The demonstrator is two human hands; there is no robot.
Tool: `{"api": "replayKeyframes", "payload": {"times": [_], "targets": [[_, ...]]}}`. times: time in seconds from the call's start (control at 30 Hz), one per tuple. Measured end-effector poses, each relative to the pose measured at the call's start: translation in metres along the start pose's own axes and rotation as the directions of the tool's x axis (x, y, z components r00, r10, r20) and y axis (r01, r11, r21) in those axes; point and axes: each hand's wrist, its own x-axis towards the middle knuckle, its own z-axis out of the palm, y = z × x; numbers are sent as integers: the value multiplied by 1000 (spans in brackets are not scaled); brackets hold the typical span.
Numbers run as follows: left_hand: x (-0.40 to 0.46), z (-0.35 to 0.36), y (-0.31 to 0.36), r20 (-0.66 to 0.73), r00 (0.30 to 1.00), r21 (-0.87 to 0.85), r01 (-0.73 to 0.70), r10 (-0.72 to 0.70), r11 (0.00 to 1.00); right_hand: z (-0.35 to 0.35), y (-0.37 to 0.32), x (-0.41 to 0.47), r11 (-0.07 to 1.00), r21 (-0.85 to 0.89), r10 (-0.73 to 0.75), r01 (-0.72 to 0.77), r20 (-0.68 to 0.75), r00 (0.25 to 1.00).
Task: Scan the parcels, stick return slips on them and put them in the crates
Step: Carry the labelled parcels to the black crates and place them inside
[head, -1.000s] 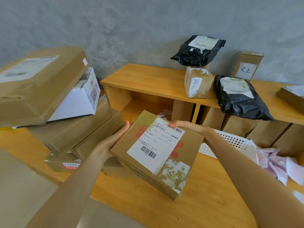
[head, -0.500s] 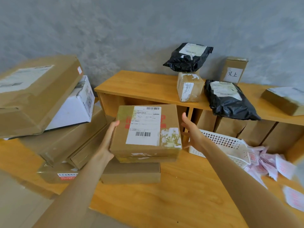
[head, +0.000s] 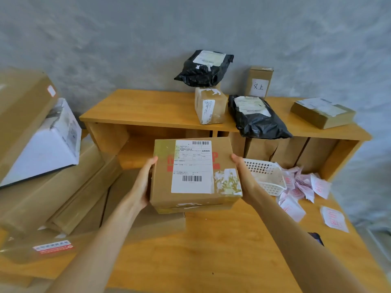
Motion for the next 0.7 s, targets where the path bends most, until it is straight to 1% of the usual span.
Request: {"api": "replayKeyframes", "payload": {"times": [0.07,0.17,0.23,0.33,0.4,0.47,0.5,0.57,0.6,0.63,0.67,0.7], "targets": [[6,12,-3,13,1000,45,-13,13,999,-17,5,-11,999,38,-16,18,-55,998],[12,40,-10,105,994,58,-37,30,998,-42,15,-34,997,64,-30,36,-99,995],[16,60,-19,141,990,62,-31,22,998,-58,23,-48,997,57,-36,44,-139,990],[22,85,-35,157,987,14,-21,18,1000,-80,37,-67,1000,-5,-10,9,-251,968],[26,102,-50,194,981,-4,-11,12,1000,-96,46,-79,999,-29,14,-22,-268,963],[23,114,-59,231,972,-36,-30,37,999,-103,48,-90,996,-75,27,-51,-292,956],[19,121,-63,264,963,-43,-34,45,998,-109,51,-96,993,-99,26,-61,-325,945],[16,131,-68,253,967,-4,-30,30,1000,-126,60,-104,979,-178,12,-97,-427,904],[18,134,-71,237,971,9,-26,23,1000,-137,67,-106,960,-250,-16,-123,-490,871],[18,136,-72,207,978,7,-26,24,1000,-150,75,-109,917,-357,-52,-177,-549,834],[18,138,-73,195,980,-3,-29,29,1000,-162,84,-111,839,-471,-76,-271,-595,800],[19,139,-75,192,981,-14,-34,37,999,-173,93,-113,733,-563,-77,-381,-626,776]]}}
